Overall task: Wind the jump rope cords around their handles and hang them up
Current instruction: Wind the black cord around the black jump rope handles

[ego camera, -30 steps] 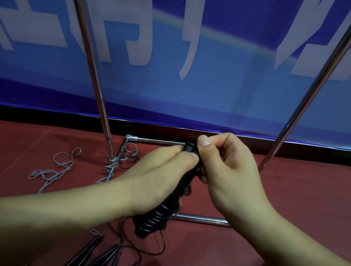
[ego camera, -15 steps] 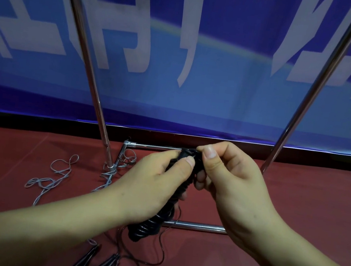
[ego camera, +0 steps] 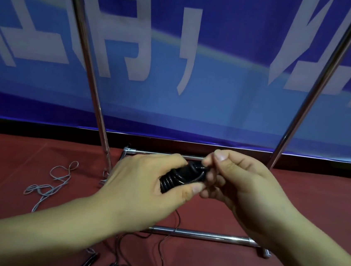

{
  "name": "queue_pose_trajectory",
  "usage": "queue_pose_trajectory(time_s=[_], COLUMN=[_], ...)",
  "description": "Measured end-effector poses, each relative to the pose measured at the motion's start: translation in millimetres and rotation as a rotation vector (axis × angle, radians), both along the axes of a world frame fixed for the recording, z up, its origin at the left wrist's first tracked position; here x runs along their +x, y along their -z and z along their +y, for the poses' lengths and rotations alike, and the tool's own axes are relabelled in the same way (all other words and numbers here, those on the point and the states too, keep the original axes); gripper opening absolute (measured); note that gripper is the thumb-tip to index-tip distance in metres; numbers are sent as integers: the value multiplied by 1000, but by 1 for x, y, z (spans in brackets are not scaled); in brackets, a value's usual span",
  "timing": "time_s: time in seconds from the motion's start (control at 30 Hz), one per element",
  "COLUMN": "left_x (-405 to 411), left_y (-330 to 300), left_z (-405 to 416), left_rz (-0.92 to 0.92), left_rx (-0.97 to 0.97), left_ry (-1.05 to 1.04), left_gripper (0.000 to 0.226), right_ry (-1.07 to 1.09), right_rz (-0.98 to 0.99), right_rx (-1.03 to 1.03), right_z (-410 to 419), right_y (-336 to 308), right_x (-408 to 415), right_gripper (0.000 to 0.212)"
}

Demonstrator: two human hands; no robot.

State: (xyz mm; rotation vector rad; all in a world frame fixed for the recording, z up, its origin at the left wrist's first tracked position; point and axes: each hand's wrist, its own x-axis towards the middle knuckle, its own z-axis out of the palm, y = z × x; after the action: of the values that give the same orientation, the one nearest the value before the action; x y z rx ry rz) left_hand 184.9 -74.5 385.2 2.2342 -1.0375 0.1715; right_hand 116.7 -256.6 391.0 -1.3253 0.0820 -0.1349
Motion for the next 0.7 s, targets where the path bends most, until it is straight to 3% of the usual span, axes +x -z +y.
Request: queue_pose_trajectory(time_s=[0.13, 0.23, 0.47, 0.7], left_x=[4, 5, 5, 6], left_y=[1, 1, 1, 0], left_z=[-1, -3, -8, -6], left_rz=[-116, -102, 111, 296], left_rx=[36, 32, 13, -34], left_ry=[-38, -18, 88, 187], left_gripper=[40, 36, 34, 28], right_ry=[-9, -7, -12, -18], right_rz=[-23, -9, -23, -152], right_rx=[-72, -110, -198, -433], right_z=[-3, -5, -11, -16], right_y=[2, 2, 3, -2], right_x=[-1, -2, -1, -2], right_gripper=[10, 27, 25, 29])
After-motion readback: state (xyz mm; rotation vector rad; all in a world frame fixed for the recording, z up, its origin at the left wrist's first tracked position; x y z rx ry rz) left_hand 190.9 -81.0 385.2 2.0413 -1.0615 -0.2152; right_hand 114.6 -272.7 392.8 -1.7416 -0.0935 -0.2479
